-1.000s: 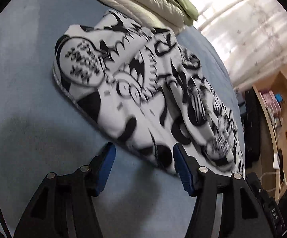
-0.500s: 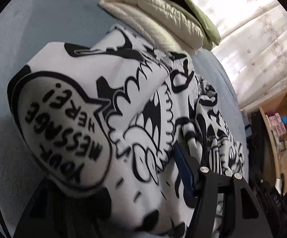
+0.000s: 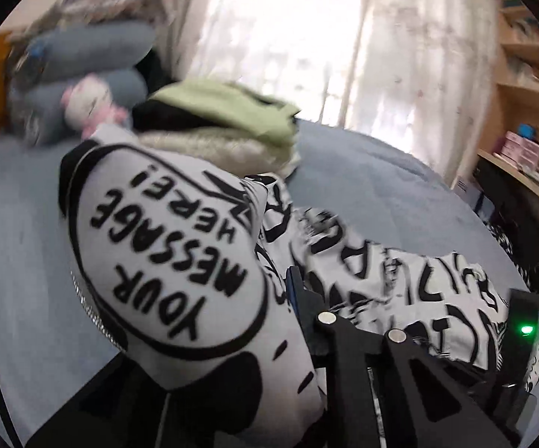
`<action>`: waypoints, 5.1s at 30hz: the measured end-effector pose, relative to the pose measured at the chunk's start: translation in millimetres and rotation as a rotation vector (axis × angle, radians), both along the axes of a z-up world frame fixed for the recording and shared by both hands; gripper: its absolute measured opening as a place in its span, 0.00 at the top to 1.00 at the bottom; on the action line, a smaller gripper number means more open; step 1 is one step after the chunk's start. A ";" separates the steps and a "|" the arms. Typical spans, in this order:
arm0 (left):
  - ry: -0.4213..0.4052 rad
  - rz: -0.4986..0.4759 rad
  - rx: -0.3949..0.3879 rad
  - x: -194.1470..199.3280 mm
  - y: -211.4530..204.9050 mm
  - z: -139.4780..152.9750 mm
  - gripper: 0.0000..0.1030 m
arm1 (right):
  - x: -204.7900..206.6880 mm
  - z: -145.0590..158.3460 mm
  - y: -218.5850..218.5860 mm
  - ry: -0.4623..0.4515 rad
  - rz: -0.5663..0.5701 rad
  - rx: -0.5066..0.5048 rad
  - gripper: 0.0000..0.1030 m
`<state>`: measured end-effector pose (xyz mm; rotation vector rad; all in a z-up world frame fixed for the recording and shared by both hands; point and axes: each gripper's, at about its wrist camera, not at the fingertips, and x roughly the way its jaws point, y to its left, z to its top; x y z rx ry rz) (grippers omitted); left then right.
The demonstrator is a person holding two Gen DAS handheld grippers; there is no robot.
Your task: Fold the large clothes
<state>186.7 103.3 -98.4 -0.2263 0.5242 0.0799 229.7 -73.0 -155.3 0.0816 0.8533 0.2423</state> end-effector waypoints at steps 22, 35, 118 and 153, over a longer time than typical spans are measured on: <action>-0.139 -0.328 0.183 -12.6 -187.8 60.1 0.88 | -113.1 41.3 -162.3 0.054 -0.149 0.380 0.93; 0.076 -0.633 0.335 -4.4 -364.9 -42.9 0.88 | -180.3 29.7 -319.5 -0.015 -0.571 0.367 0.93; 0.320 -0.495 0.267 52.6 -219.8 7.9 0.48 | -71.2 33.6 -313.4 0.167 -0.291 0.216 0.84; 0.351 -0.466 0.168 153.2 -220.0 7.8 0.58 | 47.7 26.4 -314.0 0.161 -0.358 0.220 0.90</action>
